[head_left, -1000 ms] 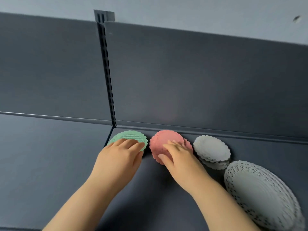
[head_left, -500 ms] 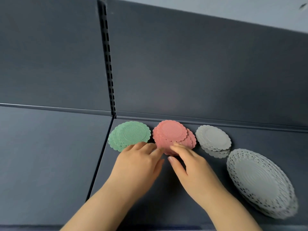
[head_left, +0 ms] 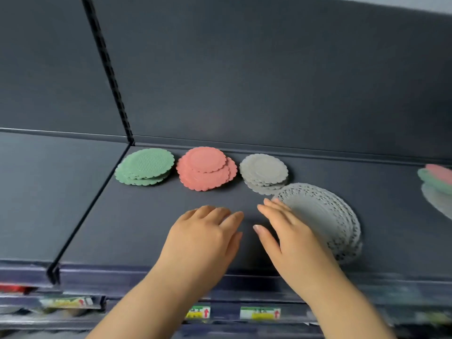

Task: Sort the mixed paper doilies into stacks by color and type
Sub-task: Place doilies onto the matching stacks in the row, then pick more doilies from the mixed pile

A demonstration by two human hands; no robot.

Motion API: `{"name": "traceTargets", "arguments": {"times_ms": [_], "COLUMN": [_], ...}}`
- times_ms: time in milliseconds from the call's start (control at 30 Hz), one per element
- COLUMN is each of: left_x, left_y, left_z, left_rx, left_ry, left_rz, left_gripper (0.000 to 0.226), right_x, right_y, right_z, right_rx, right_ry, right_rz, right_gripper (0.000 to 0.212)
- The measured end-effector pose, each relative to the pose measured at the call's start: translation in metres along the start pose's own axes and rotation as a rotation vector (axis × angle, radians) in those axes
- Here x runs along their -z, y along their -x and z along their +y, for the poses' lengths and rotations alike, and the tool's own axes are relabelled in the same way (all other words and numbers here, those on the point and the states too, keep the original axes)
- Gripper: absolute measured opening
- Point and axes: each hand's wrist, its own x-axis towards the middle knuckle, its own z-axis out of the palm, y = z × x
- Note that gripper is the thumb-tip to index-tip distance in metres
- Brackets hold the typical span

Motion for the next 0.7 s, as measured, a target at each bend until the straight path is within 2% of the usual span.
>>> {"name": "traceTargets", "arguments": {"times_ms": [167,367,533,700], "left_x": [-0.017,-0.039,-0.051,-0.063], "left_y": [0.002,0.003,-0.005,-0.029], "left_z": [0.116,0.225,0.273,0.288], "left_rx": [-0.033,-0.081,-0.100,-0.117], "left_ry": [0.003,0.000,0.013,0.010], "left_rz": [0.028,-0.013,-0.044,-0.067], "left_gripper": [0.031,0.035,0.036,0.034], "right_x": [0.049,0.092,0.112,0.124], "right_y": [0.080,0.166,0.203,0.199], "right_z": [0.071,0.147,0.183,0.207], "right_rx": [-0.015,-0.157,-0.246,-0.271], "right_ry": [0.080,0.049,0.023,0.029], "right_rz": [0.047,0.089,0.106,0.110], "right_gripper": [0.048,0.048,0.041,0.039]}}
